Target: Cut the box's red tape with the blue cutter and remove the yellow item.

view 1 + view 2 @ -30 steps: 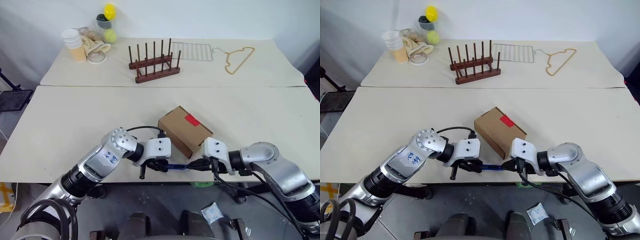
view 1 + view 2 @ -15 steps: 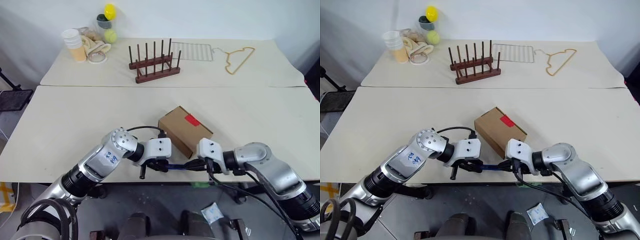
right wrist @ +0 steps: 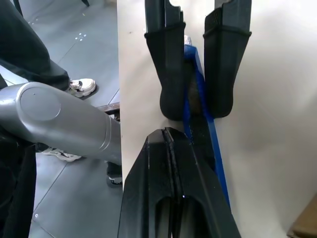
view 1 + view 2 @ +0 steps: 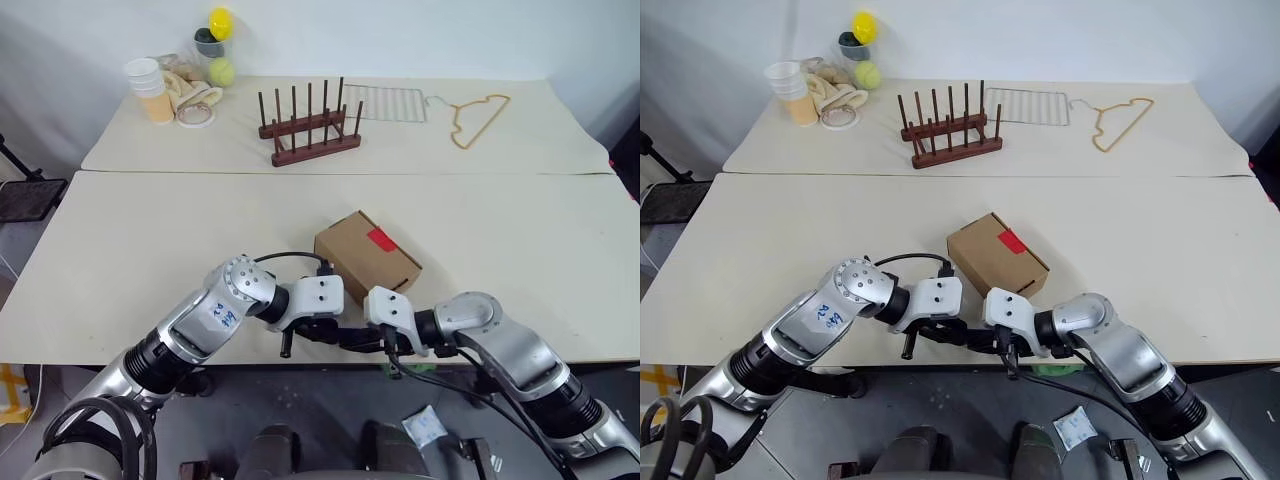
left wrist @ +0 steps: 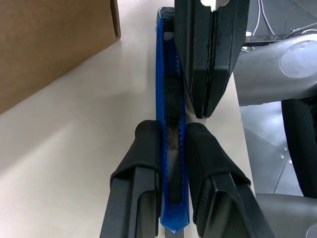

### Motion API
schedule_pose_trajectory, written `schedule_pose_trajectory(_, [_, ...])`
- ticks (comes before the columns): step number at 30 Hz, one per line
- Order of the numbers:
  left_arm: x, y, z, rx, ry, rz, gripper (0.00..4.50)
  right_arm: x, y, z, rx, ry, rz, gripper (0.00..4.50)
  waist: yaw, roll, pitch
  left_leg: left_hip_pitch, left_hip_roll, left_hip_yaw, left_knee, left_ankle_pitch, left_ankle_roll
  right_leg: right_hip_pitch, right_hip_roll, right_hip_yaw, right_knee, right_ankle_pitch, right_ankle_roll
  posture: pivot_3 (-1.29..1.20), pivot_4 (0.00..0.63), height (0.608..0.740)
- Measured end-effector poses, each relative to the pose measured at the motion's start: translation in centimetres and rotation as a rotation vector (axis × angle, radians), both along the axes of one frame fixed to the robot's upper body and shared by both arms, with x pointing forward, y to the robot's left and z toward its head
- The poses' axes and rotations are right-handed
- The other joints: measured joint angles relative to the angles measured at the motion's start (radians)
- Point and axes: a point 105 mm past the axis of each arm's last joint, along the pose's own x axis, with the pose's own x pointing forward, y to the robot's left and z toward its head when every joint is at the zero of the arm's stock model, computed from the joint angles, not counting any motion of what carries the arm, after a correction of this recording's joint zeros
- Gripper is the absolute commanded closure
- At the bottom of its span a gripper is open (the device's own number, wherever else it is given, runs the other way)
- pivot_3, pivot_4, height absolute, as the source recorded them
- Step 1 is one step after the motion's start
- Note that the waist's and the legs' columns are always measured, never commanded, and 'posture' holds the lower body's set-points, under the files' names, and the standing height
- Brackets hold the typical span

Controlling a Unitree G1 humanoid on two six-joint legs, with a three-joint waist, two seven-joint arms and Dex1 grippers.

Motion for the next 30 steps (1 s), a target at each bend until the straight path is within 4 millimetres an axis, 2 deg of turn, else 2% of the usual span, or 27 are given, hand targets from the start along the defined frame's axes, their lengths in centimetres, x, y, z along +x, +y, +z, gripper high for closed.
schedule_pose_trajectory(5, [0.0, 0.0, 0.0, 0.0, -0.001, -0.002, 4.03, -0.4, -0.4, 0.8, 0.005, -0.024, 0.01, 4.48, 0.001, 0.0, 0.0, 0.0, 0.0, 0.0, 0.0, 0.0, 0.0, 0.0, 0.0, 0.0, 0.0, 0.0, 0.0, 0.0, 0.15, 0.74])
schedule_pose_trajectory(9, [0.0, 0.2, 0.0, 0.002, -0.009, -0.006, 4.03, -0.2, -2.2, 2.2, 0.004, -0.049, -0.035, 4.48, -0.002, 0.0, 0.0, -0.001, 0.0, 0.0, 0.0, 0.0, 0.0, 0.0, 0.0, 0.0, 0.0, 0.0, 0.0, 0.0, 0.15, 0.74])
schedule_pose_trajectory(11, [0.0, 0.3, 0.0, 0.003, -0.014, -0.009, 4.03, 0.0, -3.1, 2.3, -0.012, -0.046, -0.07, 4.48, -0.004, 0.0, 0.0, 0.0, 0.0, 0.0, 0.0, 0.0, 0.0, -0.001, 0.0, 0.0, 0.0, 0.0, 0.0, 0.0, 0.15, 0.74])
schedule_pose_trajectory(15, [0.0, 0.3, 0.0, 0.002, -0.012, -0.009, 4.03, 0.7, -3.7, 1.6, -0.034, -0.041, -0.123, 4.48, -0.006, 0.0, 0.0, 0.0, 0.0, 0.0, 0.0, 0.0, 0.0, -0.001, 0.0, 0.0, 0.0, 0.0, 0.0, 0.0, 0.15, 0.74])
schedule_pose_trajectory(30, [0.0, 0.2, -0.1, 0.003, -0.008, -0.007, 4.03, 0.7, -1.2, 1.0, -0.008, -0.066, -0.055, 4.48, -0.003, 0.0, 0.0, 0.0, 0.0, 0.0, 0.0, 0.0, 0.0, 0.0, 0.0, 0.0, 0.0, 0.0, 0.0, 0.0, 0.15, 0.74])
